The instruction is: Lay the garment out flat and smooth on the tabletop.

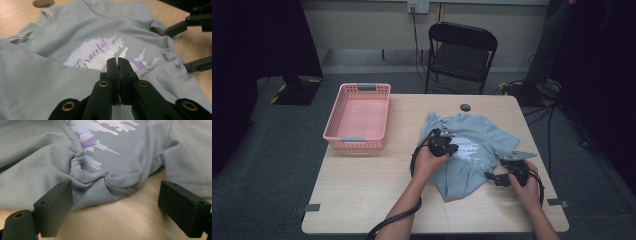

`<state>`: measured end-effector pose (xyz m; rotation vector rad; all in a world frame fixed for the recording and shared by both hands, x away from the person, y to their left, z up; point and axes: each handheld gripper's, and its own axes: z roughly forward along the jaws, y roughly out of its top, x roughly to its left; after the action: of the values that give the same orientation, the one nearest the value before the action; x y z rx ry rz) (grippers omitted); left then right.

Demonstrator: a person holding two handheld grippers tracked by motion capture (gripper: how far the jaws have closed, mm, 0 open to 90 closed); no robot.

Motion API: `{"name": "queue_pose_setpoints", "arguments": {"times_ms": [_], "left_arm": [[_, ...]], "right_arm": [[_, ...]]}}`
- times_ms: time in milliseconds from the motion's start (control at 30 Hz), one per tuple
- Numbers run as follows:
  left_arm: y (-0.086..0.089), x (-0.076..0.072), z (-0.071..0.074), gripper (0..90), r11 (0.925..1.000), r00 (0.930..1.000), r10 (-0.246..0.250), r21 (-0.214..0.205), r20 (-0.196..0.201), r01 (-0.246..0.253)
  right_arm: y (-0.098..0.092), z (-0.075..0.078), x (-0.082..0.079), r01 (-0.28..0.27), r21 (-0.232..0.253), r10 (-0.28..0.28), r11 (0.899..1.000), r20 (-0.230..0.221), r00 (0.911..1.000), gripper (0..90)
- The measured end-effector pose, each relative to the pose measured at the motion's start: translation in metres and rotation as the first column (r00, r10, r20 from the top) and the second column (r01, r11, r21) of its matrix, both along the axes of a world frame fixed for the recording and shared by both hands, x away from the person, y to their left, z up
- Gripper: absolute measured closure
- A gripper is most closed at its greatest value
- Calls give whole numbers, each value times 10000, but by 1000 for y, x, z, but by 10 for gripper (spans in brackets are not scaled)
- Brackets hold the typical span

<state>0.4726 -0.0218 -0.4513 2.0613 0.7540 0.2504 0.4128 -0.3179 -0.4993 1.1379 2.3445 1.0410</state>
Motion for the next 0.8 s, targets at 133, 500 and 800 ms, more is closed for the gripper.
{"name": "queue_pose_setpoints", "arguments": {"times_ms": [133,500,800], "left_arm": [[18,1,11,888,9981,9990,443,-439,88,-439],[48,2,29,889,9916,9924,1176,-577,365,-1154],[75,5,44,890,9827,9813,1795,-592,698,-1755]], "right_arm": [[0,0,0,-1,0,1,10000,3,10000,118],[0,0,0,-1,-3,1,10000,4,10000,118],[0,0,0,1,-5,-1,10000,2,10000,118]]}}
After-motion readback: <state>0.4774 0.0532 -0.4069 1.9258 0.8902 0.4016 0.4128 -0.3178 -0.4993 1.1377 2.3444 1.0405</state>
